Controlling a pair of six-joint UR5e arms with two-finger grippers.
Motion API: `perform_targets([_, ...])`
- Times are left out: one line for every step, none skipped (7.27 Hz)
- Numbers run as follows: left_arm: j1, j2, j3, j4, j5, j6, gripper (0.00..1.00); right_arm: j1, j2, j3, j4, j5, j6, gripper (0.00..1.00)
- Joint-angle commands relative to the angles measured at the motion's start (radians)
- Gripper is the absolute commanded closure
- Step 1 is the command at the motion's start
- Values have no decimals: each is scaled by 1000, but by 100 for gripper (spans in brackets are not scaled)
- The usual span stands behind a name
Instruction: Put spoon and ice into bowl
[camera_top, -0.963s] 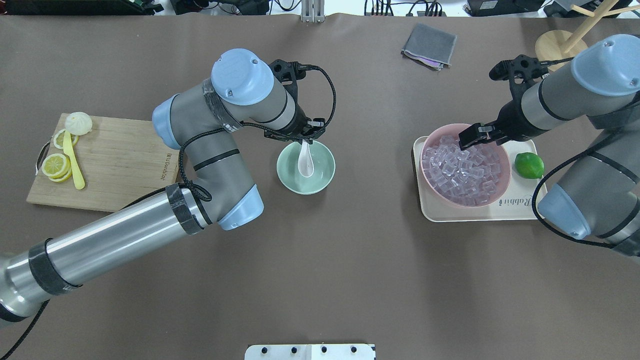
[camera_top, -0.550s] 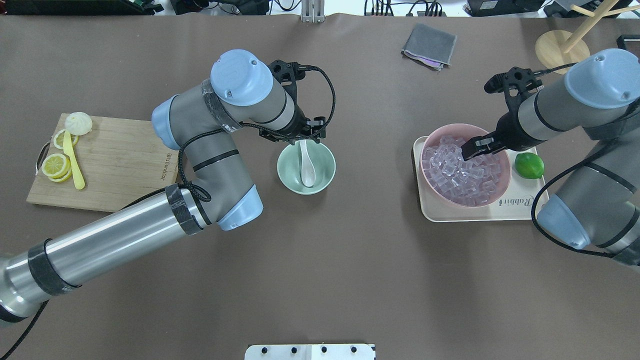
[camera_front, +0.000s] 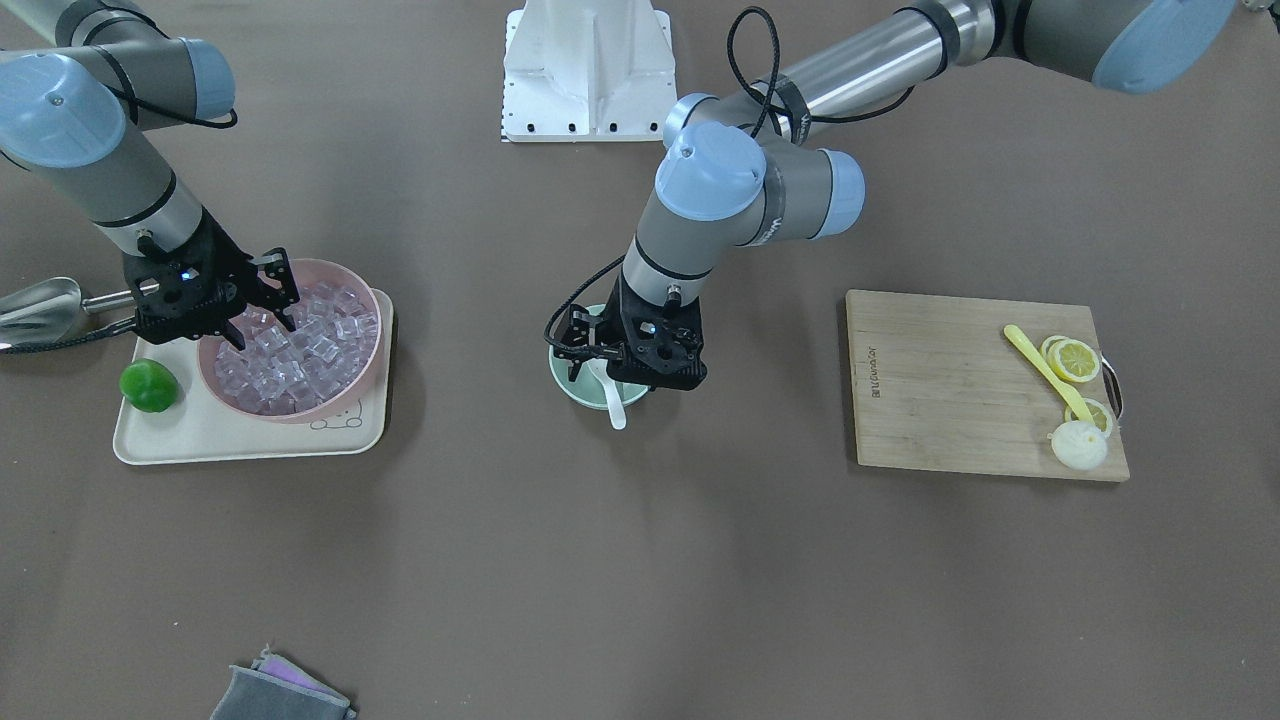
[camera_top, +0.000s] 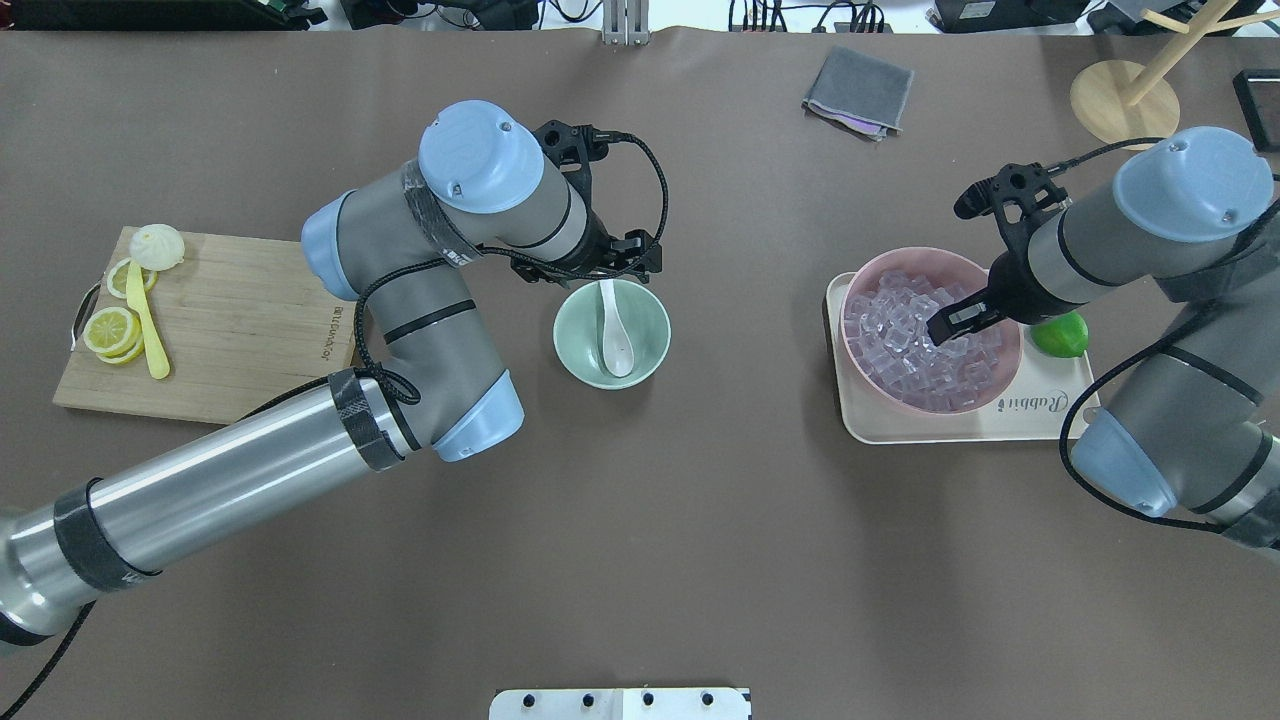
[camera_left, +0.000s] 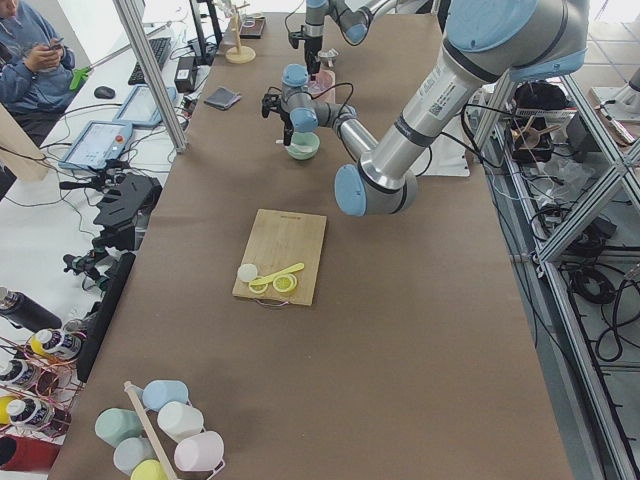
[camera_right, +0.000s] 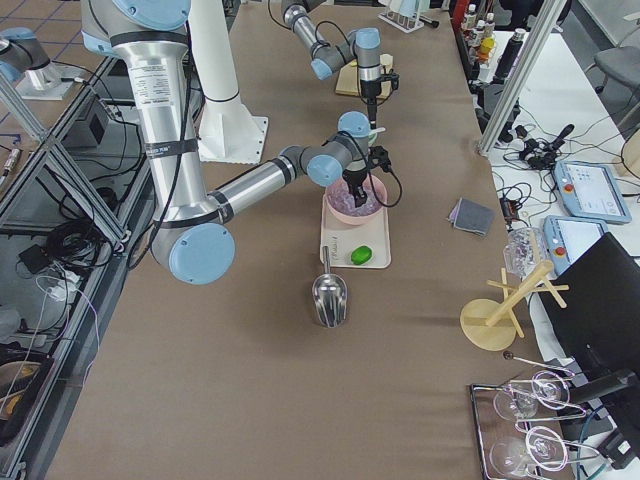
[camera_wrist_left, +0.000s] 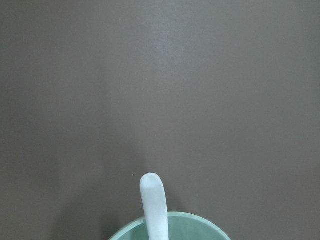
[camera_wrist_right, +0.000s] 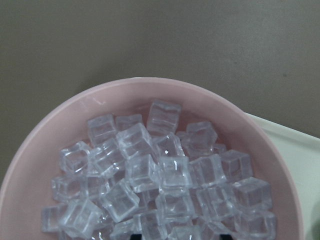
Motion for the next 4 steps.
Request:
perform_targets([-2, 0, -1, -1, 6, 0, 3, -15, 0, -10, 0, -2, -3, 41])
perform_targets([-2, 0, -1, -1, 6, 2, 3, -20, 0, -15, 0, 0, -3, 42])
perform_targets([-2, 0, -1, -8, 6, 2, 3, -20, -2, -25, 0, 1, -3, 43])
perform_targets([-2, 2, 0, -19, 7, 3, 3, -20, 0, -32, 0, 3, -4, 46])
